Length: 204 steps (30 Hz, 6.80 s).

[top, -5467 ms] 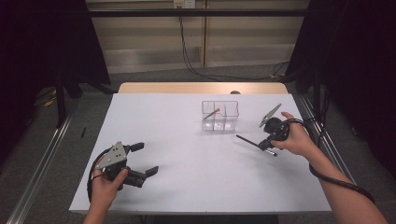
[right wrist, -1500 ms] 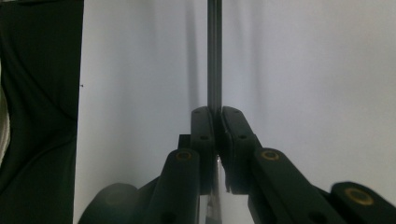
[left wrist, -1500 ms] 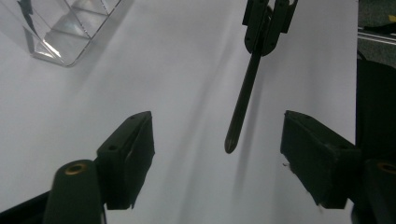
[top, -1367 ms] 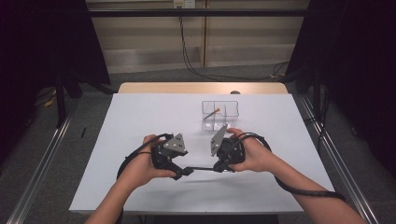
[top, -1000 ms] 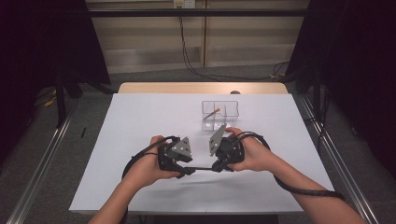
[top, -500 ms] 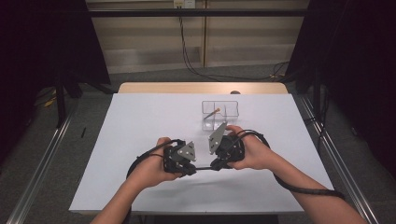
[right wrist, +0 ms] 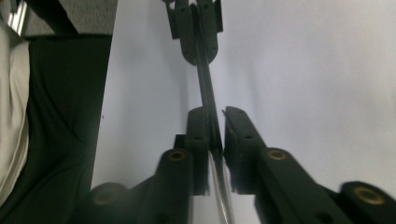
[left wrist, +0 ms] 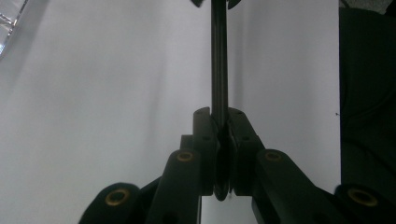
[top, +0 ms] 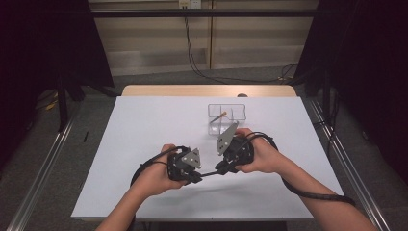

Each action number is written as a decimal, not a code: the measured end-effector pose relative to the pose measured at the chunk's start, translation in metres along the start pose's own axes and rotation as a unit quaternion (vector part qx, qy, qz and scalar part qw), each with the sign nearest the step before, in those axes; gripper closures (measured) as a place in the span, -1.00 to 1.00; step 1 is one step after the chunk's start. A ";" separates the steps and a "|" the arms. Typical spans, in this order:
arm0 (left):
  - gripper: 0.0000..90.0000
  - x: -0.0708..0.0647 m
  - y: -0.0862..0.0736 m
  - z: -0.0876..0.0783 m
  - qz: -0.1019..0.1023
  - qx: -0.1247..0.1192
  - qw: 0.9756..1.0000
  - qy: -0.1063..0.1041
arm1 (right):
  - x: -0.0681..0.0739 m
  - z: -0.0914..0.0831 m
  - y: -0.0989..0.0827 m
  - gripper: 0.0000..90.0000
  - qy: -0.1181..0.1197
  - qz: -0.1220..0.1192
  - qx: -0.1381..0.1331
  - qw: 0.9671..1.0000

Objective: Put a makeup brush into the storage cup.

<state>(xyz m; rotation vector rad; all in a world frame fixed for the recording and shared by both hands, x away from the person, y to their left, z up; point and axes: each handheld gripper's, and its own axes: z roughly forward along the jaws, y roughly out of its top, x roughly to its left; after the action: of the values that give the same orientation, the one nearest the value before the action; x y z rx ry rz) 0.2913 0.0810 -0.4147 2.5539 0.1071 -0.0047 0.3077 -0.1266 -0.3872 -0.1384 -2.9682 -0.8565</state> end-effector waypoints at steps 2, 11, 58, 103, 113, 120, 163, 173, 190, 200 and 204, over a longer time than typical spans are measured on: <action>0.87 0.000 0.000 0.000 -0.003 -0.002 1.000 0.000 | -0.001 -0.002 -0.002 0.63 -0.001 0.014 -0.018 1.000; 0.87 0.002 -0.002 0.000 -0.012 -0.020 1.000 0.004 | -0.010 -0.009 -0.020 -0.19 -0.014 0.073 -0.121 0.990; 0.87 0.007 -0.026 -0.002 -0.090 -0.159 0.983 0.011 | -0.005 -0.014 -0.059 -0.72 -0.094 0.146 -0.357 0.918; 0.86 0.017 -0.026 0.019 -0.175 -0.296 0.939 -0.010 | -0.010 -0.015 -0.060 0.72 -0.071 0.193 -0.393 0.896; 0.84 0.016 -0.014 0.029 -0.167 -0.283 0.944 -0.006 | -0.012 -0.016 -0.052 0.81 -0.051 0.203 -0.400 0.892; 0.82 0.014 -0.009 0.036 -0.164 -0.290 0.943 -0.016 | -0.011 -0.014 -0.043 0.88 -0.030 0.190 -0.399 0.897; -0.74 0.021 -0.039 -0.002 -0.192 -0.343 0.919 0.036 | -0.013 -0.032 -0.058 0.88 -0.081 0.176 -0.444 0.875; -0.86 0.021 -0.055 -0.012 -0.192 -0.332 0.921 0.064 | -0.016 -0.035 -0.062 0.88 -0.088 0.181 -0.451 0.870; -1.00 0.021 -0.075 -0.027 -0.177 -0.329 0.923 0.097 | -0.019 -0.040 -0.064 0.88 -0.097 0.180 -0.452 0.868; -1.00 0.022 -0.089 -0.036 -0.182 -0.322 0.922 0.115 | -0.021 -0.040 -0.064 0.88 -0.099 0.179 -0.449 0.870; -1.00 0.022 -0.096 -0.041 -0.182 -0.322 0.921 0.124 | -0.022 -0.041 -0.063 0.88 -0.102 0.178 -0.448 0.870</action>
<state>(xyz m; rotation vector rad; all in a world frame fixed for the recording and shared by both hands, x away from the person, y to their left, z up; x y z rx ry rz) 0.3050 0.1846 -0.4343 1.8340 0.5818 0.1812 0.3245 -0.2032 -0.3877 -0.8057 -2.2857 -2.1436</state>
